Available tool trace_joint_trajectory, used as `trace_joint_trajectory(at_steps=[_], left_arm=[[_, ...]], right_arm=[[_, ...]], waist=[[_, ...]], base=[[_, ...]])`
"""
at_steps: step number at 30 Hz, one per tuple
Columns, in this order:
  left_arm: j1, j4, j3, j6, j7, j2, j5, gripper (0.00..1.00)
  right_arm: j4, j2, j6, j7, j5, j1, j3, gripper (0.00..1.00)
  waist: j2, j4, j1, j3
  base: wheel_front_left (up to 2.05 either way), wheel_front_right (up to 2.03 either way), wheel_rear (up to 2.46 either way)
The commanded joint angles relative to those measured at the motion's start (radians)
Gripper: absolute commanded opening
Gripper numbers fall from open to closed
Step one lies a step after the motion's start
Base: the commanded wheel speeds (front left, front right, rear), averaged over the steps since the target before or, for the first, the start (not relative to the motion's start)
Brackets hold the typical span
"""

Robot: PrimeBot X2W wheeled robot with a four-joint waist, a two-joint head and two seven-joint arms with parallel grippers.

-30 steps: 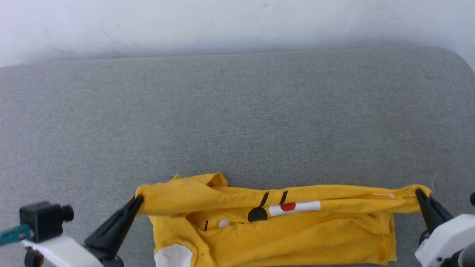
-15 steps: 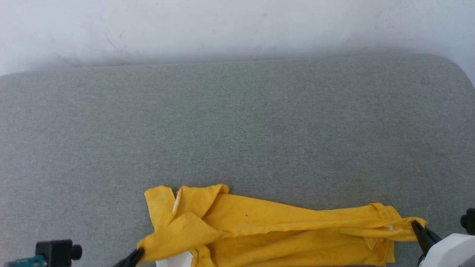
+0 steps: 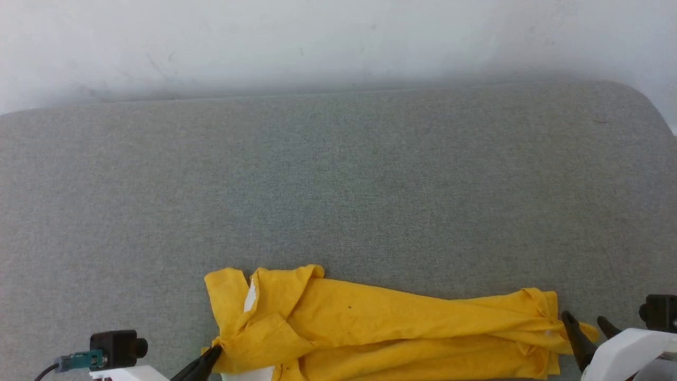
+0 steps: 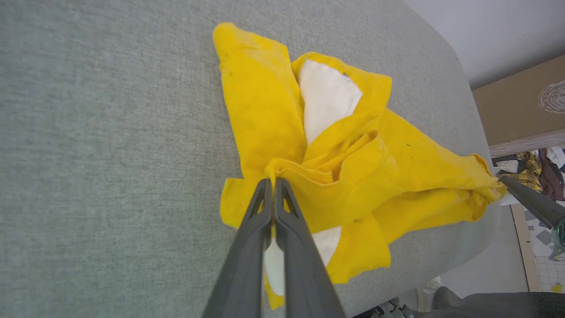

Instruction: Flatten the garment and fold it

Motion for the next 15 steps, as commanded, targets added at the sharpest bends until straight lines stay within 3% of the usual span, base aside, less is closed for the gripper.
trace_joint_trajectory(at_steps=[1,2,8,15], left_arm=[[-0.017,0.005,0.001,-0.005,-0.005,-0.004,0.008,0.84],[-0.021,0.012,0.002,-0.008,-0.013,-0.011,0.01,1.0],[-0.039,0.027,0.027,0.0,-0.089,-0.039,0.043,1.0],[-0.046,0.0,0.088,0.059,-0.24,-0.066,0.121,1.0]], right_arm=[[0.002,0.002,-0.001,-0.005,-0.002,-0.013,0.001,1.0],[0.003,0.002,-0.001,-0.008,-0.001,-0.016,-0.001,1.0],[-0.033,0.002,-0.001,-0.03,0.017,-0.009,-0.027,1.0],[-0.101,0.002,-0.001,-0.075,0.013,0.015,-0.057,1.0]], waist=[[0.0,0.0,0.0,0.0],[0.0,0.001,0.0,0.001],[0.0,0.01,0.0,0.004],[0.0,0.02,0.0,0.005]], base=[[0.0,0.0,0.0],[0.0,0.0,0.0],[0.0,0.0,0.0],[0.0,0.0,0.0]])
